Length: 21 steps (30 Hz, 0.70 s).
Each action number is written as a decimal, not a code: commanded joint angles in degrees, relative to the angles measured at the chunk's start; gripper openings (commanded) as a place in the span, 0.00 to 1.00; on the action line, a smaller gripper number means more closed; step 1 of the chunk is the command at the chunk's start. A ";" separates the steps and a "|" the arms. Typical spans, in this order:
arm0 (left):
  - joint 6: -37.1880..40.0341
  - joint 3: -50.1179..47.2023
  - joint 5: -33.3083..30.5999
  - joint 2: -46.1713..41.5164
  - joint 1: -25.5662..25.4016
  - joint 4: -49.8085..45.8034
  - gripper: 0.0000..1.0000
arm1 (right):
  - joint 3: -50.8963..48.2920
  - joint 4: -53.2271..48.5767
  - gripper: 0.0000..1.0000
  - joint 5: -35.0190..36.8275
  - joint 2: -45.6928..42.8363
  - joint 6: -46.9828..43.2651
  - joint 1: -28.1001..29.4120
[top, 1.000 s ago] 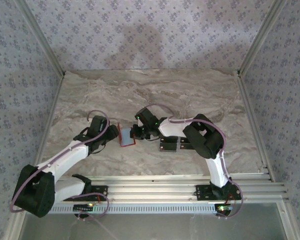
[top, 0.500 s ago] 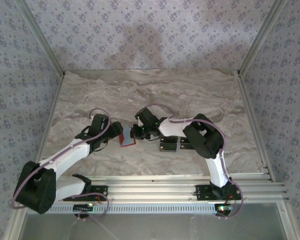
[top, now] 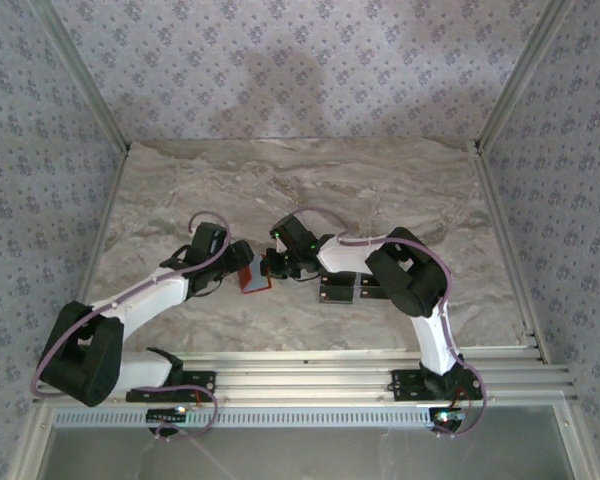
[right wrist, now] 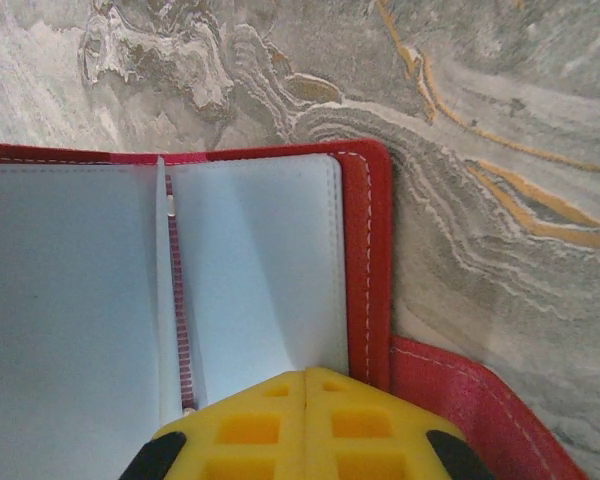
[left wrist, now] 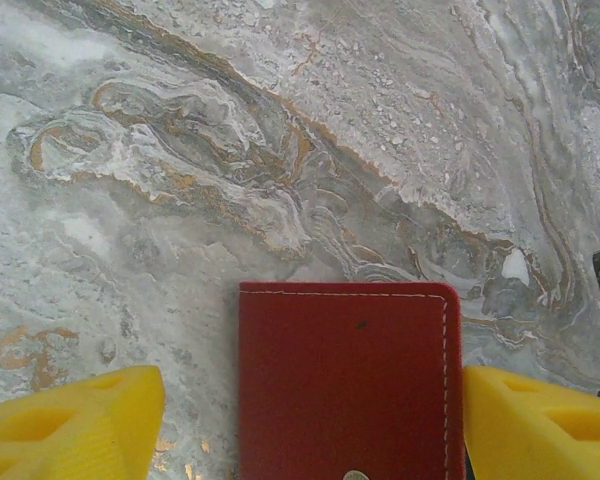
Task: Put the credit cards into the card holder
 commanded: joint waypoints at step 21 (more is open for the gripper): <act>-0.63 -6.60 -4.23 -11.35 1.68 -5.18 0.53 | -4.27 -8.43 0.23 7.35 -8.29 -2.15 -3.01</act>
